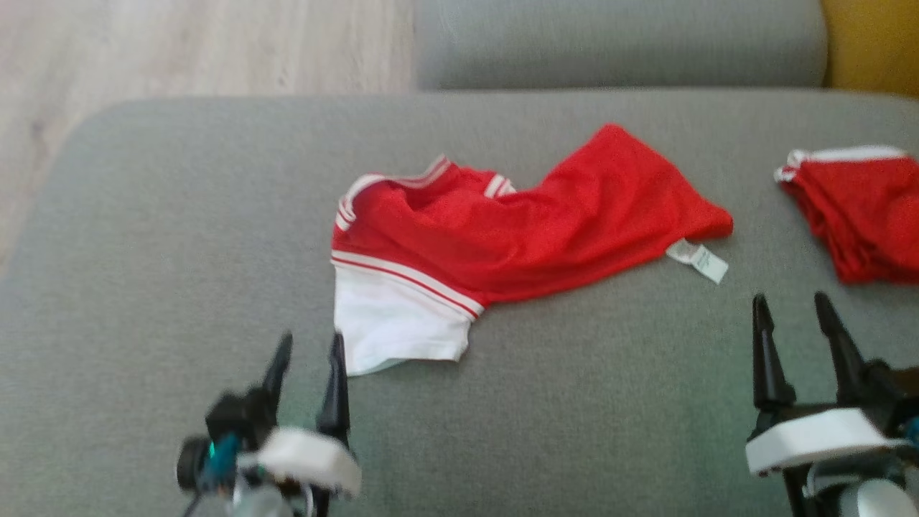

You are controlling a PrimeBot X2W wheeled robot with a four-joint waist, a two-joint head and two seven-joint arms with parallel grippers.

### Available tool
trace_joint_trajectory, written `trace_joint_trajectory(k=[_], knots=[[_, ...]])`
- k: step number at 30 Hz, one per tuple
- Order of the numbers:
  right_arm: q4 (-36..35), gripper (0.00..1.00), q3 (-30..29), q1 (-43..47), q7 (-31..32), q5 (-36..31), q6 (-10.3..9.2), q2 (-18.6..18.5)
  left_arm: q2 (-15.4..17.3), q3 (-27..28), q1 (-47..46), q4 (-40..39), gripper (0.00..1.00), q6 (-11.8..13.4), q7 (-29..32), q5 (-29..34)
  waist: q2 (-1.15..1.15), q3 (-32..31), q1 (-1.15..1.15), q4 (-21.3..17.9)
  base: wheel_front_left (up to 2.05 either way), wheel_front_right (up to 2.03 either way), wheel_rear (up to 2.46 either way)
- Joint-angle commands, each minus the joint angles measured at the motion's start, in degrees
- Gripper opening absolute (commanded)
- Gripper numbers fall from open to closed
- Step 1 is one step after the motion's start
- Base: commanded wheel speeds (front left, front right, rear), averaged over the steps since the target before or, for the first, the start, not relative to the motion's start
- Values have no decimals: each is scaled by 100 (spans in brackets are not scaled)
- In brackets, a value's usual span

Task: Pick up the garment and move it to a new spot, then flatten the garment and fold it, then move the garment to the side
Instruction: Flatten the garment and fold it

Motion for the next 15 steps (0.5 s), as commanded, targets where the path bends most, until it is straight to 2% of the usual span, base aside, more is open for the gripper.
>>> trace_joint_trajectory(k=[1,8,15], knots=[[-133,100,124,-77,-72,32,41,-32,109,162,-79,-241,100,22,-54,43,0,-339,1,208,0,0,0],[276,100,412,-28,-269,89,41,-32,261,192,751,-985,100,274,-35,-31,0,-646,1,338,0,0,0],[822,100,665,-42,-356,110,41,-32,417,238,1074,-1482,100,479,73,-45,0,-771,1,338,0,0,0]])
